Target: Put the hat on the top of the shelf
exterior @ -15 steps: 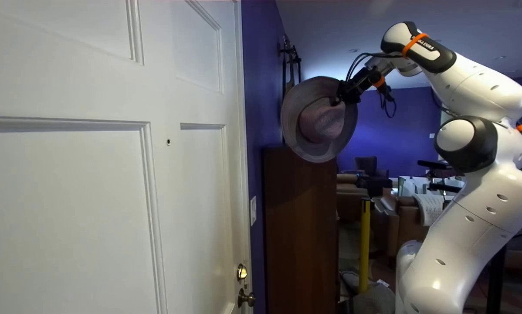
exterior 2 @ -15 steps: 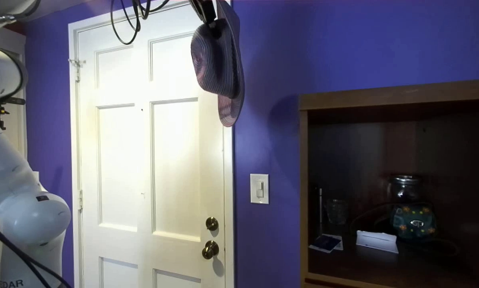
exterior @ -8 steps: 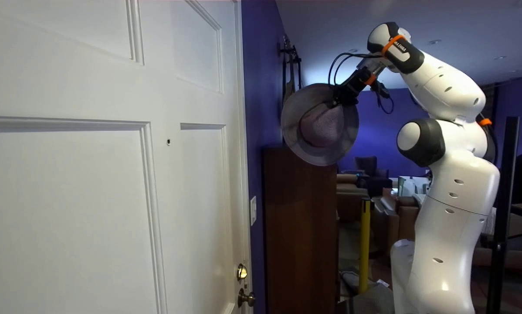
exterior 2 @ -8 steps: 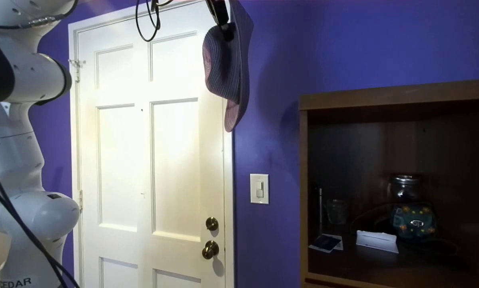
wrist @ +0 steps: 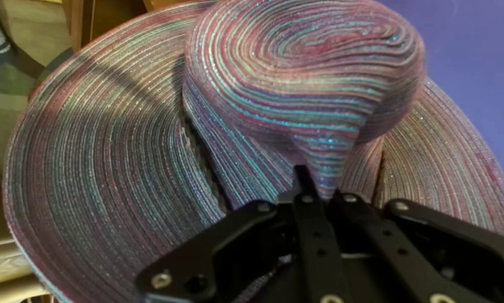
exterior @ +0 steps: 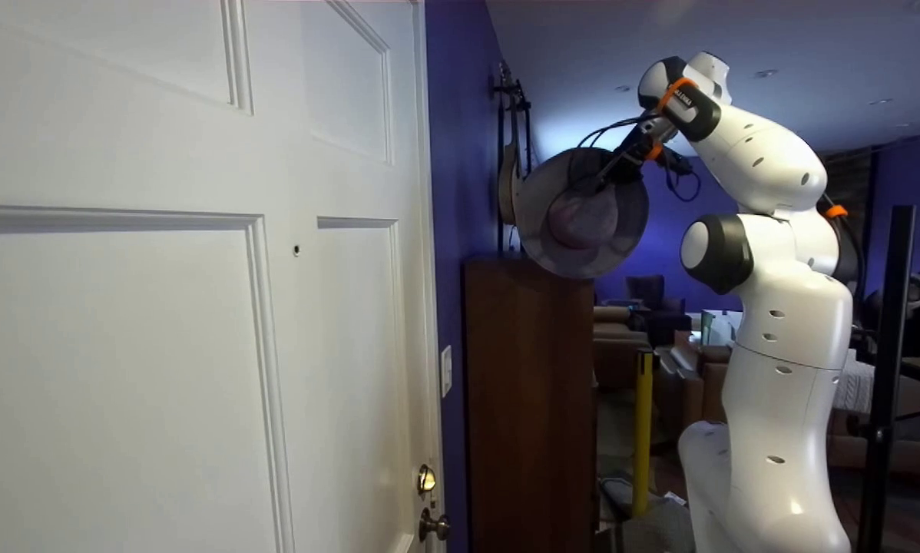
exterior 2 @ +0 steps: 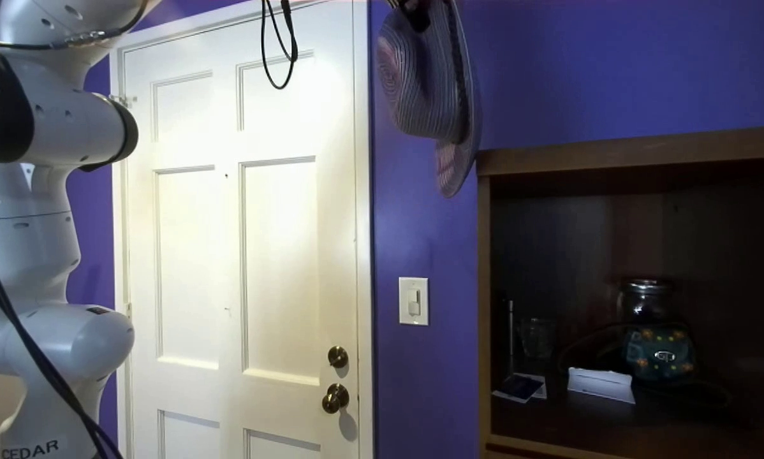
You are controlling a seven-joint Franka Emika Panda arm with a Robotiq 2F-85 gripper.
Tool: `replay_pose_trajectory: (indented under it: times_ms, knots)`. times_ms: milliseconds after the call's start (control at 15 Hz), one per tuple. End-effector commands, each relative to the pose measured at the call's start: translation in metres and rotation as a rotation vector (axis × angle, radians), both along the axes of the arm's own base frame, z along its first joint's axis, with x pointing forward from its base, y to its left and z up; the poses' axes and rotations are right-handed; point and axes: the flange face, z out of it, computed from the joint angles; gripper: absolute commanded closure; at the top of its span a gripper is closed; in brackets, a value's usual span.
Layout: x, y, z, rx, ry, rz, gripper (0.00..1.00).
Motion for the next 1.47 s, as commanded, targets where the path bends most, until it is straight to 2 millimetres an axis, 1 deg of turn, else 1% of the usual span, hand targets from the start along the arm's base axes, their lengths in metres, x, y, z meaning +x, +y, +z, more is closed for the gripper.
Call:
replay_pose_trajectory:
  times_ms: [0, 67, 133, 200, 400, 800, 933, 1067, 1133, 1200, 1400]
  knots:
    - [0.0, -0.001, 0.0, -0.004, 0.001, -0.003, 0.96]
    - [0.0, -0.001, 0.0, -0.006, 0.002, -0.004, 0.96]
    - [0.001, -0.001, 0.0, -0.007, 0.004, -0.005, 0.99]
    - [0.001, -0.007, 0.0, -0.023, -0.027, -0.012, 0.99]
    - [0.002, -0.017, -0.004, -0.032, -0.073, 0.005, 0.99]
    - [0.018, -0.034, -0.011, -0.082, -0.157, 0.049, 0.99]
    - [0.023, -0.04, -0.018, -0.055, -0.164, 0.045, 0.99]
    - [0.027, -0.05, -0.031, -0.008, -0.158, 0.041, 0.99]
    - [0.025, -0.038, -0.023, -0.04, -0.124, 0.034, 0.99]
    - [0.026, -0.041, -0.026, -0.032, -0.122, 0.037, 0.96]
    - [0.027, -0.041, -0.027, -0.032, -0.119, 0.036, 0.96]
